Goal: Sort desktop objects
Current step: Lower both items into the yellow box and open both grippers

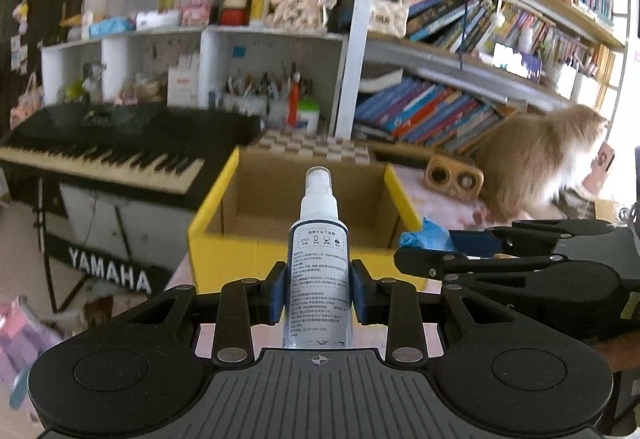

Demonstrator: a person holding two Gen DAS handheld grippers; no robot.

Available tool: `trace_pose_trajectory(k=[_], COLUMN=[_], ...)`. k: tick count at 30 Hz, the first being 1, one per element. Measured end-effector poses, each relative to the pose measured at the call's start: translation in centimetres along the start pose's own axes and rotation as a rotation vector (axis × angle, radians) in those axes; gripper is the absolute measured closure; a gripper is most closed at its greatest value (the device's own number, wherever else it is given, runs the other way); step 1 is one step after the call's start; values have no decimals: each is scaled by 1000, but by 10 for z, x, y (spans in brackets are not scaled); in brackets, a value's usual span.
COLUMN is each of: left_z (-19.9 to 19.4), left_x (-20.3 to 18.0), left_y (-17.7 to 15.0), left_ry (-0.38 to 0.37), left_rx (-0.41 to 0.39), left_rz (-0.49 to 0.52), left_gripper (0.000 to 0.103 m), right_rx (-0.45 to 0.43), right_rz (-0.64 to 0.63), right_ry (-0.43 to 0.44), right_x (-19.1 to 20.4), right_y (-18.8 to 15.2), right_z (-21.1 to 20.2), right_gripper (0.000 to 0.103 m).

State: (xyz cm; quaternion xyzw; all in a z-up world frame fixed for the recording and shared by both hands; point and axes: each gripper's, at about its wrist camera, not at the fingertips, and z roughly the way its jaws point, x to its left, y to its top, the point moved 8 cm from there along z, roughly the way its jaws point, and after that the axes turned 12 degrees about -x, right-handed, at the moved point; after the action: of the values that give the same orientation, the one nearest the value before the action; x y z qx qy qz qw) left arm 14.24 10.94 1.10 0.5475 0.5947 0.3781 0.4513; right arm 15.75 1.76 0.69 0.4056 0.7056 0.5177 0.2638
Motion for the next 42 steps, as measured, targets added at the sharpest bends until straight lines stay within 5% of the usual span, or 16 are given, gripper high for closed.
trace_pose_trajectory(k=[8, 22, 29, 34, 40, 42], left_z=[70, 191, 212, 216, 214, 212], left_x=[2, 19, 20, 18, 19, 19], left_y=[22, -8, -29, -30, -26, -22], left_ry=[-4, 23, 26, 22, 20, 21], left_rx=[19, 280, 381, 393, 374, 354], left_rz=[20, 89, 120, 125, 115, 112], left_gripper=[72, 72, 72, 72, 69, 62], right_rx=[-17, 296, 403, 483, 481, 462], right_rz=[-94, -381, -538, -632, -639, -639], right_ry=[58, 233, 235, 287, 260, 251], right_x=[-31, -54, -64, -62, -62, -60], right_y=[35, -3, -20, -30, -32, -30], right_z=[63, 195, 230, 235, 238, 235], right_gripper=[67, 67, 67, 67, 65, 51])
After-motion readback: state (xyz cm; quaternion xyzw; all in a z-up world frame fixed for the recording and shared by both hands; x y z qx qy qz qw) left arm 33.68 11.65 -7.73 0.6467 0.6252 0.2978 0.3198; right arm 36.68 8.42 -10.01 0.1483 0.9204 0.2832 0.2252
